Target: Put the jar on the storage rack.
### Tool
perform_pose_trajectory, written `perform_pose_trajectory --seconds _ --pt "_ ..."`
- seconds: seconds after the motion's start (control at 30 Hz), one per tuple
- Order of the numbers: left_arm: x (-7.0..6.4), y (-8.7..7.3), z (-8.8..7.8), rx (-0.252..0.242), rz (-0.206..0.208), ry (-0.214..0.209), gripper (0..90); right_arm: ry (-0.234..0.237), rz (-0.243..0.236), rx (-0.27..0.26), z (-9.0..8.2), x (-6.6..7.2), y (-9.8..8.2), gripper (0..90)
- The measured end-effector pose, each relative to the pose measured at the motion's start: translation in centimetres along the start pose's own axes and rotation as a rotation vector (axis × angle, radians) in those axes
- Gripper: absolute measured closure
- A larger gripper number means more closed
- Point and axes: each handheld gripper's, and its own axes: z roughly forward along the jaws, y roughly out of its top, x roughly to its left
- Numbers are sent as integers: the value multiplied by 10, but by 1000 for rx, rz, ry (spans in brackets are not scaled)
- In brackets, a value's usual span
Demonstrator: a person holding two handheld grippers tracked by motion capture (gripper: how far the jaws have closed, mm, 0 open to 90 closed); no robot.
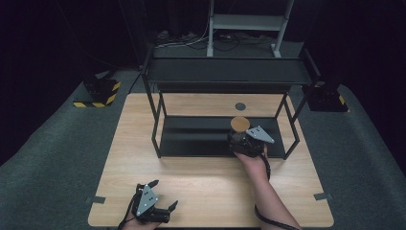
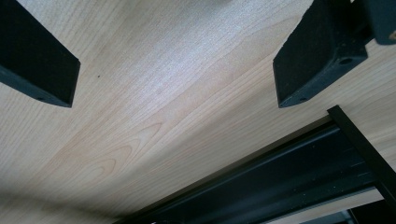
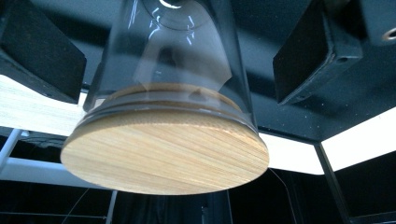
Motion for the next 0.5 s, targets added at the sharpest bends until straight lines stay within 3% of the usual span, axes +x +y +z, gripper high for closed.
perform_pose_trajectory --seconds 0.5 --pt "-1 0 0 1 5 1 10 3 1 -3 -3 2 0 7"
